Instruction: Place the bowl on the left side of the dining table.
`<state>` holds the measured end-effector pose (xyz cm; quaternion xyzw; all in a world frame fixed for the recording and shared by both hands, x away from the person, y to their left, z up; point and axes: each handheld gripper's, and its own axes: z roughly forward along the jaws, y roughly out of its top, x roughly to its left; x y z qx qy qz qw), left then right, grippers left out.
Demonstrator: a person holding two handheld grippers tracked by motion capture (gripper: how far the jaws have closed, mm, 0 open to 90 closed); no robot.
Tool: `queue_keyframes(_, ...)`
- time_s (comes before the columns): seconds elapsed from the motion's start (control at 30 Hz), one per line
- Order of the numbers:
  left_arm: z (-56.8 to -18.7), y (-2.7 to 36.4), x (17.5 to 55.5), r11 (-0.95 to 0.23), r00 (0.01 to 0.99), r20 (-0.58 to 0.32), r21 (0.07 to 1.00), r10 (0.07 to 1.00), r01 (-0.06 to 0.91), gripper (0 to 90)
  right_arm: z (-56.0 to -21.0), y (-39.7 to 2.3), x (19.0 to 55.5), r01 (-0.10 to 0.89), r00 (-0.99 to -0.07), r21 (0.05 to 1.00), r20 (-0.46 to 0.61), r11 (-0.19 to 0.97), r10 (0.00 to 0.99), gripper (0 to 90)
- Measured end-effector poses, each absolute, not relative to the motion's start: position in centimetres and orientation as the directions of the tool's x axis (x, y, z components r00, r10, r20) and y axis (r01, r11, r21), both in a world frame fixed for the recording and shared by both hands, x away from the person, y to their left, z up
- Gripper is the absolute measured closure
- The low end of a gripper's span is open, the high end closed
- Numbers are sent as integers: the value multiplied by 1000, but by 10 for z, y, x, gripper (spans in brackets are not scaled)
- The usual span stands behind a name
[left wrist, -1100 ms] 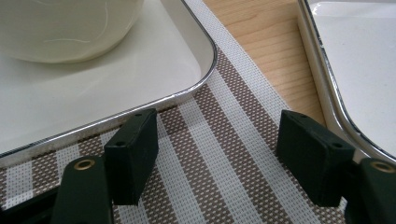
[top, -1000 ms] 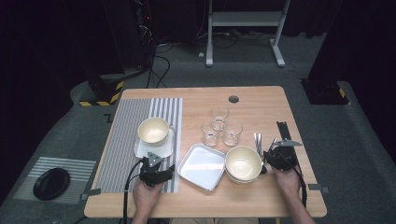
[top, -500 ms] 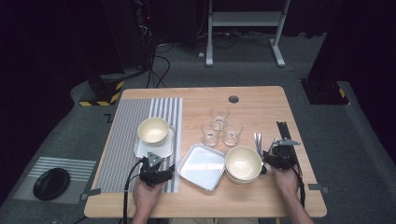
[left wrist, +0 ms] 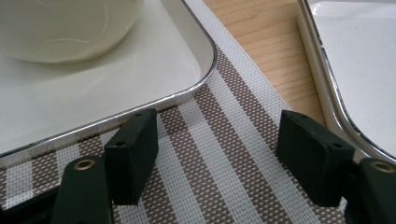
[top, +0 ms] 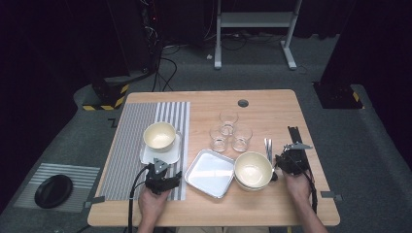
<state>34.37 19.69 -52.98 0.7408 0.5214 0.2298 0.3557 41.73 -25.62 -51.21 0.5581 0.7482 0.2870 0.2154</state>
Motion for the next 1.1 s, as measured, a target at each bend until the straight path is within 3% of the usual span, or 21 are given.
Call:
queue_keyframes(0.4, -530, 197, 344, -204, 351, -30, 766, 936, 609, 300, -512, -256, 420, 709, -283, 673, -1, 210, 959, 749)
queue_keyframes(1.1, -530, 197, 344, -208, 354, -28, 765, 935, 609, 300, -511, -254, 427, 717, -294, 659, -6, 225, 956, 777)
